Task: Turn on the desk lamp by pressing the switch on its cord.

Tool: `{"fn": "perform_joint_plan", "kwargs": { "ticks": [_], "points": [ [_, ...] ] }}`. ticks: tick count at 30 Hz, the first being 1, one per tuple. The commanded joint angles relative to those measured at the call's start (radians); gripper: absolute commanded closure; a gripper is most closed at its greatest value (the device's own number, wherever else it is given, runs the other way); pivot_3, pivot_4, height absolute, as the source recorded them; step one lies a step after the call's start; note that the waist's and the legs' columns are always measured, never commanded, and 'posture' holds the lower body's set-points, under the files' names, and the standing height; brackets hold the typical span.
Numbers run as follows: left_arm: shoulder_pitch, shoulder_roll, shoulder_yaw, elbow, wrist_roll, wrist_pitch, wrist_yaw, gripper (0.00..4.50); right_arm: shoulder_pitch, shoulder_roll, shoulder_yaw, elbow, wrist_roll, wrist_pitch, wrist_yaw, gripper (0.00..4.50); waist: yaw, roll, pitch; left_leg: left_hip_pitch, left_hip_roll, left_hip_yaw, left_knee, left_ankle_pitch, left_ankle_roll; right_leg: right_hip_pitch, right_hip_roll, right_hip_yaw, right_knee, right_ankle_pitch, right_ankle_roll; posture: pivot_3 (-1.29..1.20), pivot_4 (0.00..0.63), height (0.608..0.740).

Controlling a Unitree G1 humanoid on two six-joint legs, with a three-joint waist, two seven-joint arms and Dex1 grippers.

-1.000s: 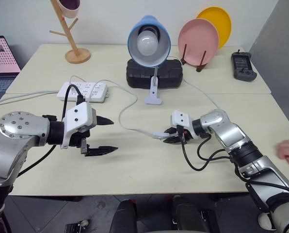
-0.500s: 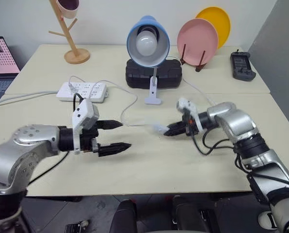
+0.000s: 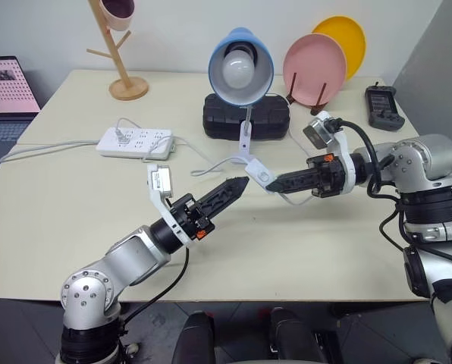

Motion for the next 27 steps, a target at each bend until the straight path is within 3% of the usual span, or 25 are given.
{"fn": "perform_joint_plan", "kwargs": {
  "ticks": [1, 14, 20, 27],
  "points": [
    [-0.023, 0.010, -0.046, -0.045, -0.056, -0.008, -0.013, 0.00, 0.005, -0.004, -0.043, -0.059, 0.066, 0.032, -0.037, 4.12, 0.000, 0.000, 0.000, 0.000, 0.000, 0.000, 0.000, 0.000, 0.000, 0.000, 0.000, 0.000, 0.000, 0.000, 0.000, 0.00, 0.150, 0.740],
    [-0.037, 0.060, -0.062, -0.015, -0.065, -0.017, -0.057, 0.00, 0.018, -0.008, -0.053, -0.087, 0.144, 0.043, -0.111, 4.12, 0.002, 0.000, 0.000, -0.001, 0.000, 0.000, 0.000, 0.000, 0.000, 0.000, 0.000, 0.000, -0.001, 0.000, 0.000, 0.00, 0.150, 0.740],
    [-0.029, 0.074, -0.066, -0.007, -0.055, -0.022, -0.071, 0.93, 0.024, -0.011, -0.056, -0.094, 0.167, 0.039, -0.132, 4.12, 0.002, 0.000, 0.000, -0.001, 0.000, 0.000, 0.000, 0.000, 0.000, 0.000, 0.000, 0.000, -0.002, 0.000, 0.000, 0.00, 0.150, 0.740],
    [-0.047, 0.085, -0.063, 0.012, -0.054, -0.023, -0.085, 2.41, 0.026, -0.010, -0.050, -0.092, 0.177, 0.027, -0.143, 4.12, 0.002, 0.000, 0.000, -0.001, 0.000, 0.000, 0.000, 0.000, 0.000, 0.000, 0.000, 0.000, -0.002, 0.000, 0.000, 0.00, 0.150, 0.740]
  ]
}}
